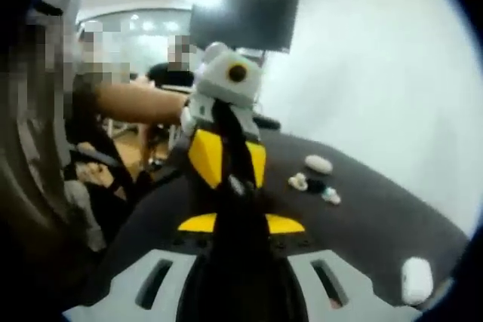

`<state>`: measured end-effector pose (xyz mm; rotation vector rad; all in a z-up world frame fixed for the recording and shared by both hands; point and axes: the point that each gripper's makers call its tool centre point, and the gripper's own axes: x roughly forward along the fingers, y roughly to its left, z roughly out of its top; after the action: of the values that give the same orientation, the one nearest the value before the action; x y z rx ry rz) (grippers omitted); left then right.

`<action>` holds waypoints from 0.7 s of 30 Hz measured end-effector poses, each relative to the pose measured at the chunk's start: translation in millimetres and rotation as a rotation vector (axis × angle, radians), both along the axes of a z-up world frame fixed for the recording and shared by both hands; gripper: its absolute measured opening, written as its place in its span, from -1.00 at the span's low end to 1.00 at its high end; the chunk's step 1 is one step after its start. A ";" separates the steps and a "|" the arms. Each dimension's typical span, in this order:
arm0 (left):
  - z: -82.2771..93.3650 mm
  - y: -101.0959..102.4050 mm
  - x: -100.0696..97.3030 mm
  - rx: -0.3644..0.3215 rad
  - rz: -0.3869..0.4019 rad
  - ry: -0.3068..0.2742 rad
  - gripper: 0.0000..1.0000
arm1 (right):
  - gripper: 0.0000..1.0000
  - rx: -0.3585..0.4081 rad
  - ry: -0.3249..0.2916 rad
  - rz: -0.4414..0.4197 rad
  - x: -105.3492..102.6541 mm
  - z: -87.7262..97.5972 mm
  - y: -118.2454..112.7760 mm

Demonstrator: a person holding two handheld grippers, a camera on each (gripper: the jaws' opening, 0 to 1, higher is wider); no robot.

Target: Pick up three earphones and place each one into its charging case using tactile feedback, ensure that each earphone is properly inserted and securely positioned inside the case.

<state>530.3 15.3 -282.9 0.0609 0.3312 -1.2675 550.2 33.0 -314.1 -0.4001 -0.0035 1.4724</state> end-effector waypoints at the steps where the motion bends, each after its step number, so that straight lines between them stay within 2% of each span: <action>1: 1.0 3.6 5.3 0.003 -0.003 -0.037 -0.71 | -0.55 0.000 -0.027 0.003 -1.4 1.5 0.3; 2: 1.4 2.7 3.9 0.005 -0.010 -0.054 -0.71 | -0.58 -0.006 -0.069 0.009 -5.2 2.9 0.8; 4: 3.1 -0.9 2.4 -0.001 -0.006 -0.087 -0.67 | -0.60 -0.006 -0.097 0.018 -10.3 4.1 2.1; 8: 3.6 -4.4 4.2 0.012 0.017 -0.122 -0.69 | -0.61 -0.014 -0.086 0.024 -12.5 4.3 3.1; 13: 3.6 -1.2 4.5 -0.016 0.034 -0.087 -0.75 | -0.59 -0.036 -0.068 0.038 -14.0 4.0 5.8; 14: 4.0 -0.2 4.6 -0.029 0.036 -0.072 -0.76 | -0.59 -0.047 -0.071 0.048 -14.5 3.5 6.1; 16: 6.6 0.0 3.1 -0.067 0.033 -0.006 -0.84 | -0.60 -0.065 -0.105 0.068 -16.1 2.8 6.1; 17: 13.6 1.2 5.3 -0.104 0.043 0.005 -1.00 | -0.62 -0.063 -0.114 0.072 -17.1 2.8 6.3; 18: 16.2 4.2 9.4 -0.117 0.073 0.024 -1.00 | -0.62 -0.039 -0.107 0.062 -15.8 5.0 6.6; 19: 10.5 5.8 16.6 -0.073 0.084 0.003 -1.00 | -0.62 -0.038 -0.064 0.052 -16.2 2.4 6.0; 20: 13.2 4.4 16.8 -0.091 0.060 -0.042 -1.00 | -0.62 -0.021 -0.040 0.047 -15.0 3.7 5.4; 21: 11.5 4.6 15.1 -0.093 0.054 -0.035 -1.00 | -0.62 -0.027 -0.039 0.051 -14.5 3.8 4.8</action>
<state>545.4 20.0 -271.4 -0.0051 0.2418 -1.2252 535.7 37.8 -310.3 -0.4533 -0.0251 1.5157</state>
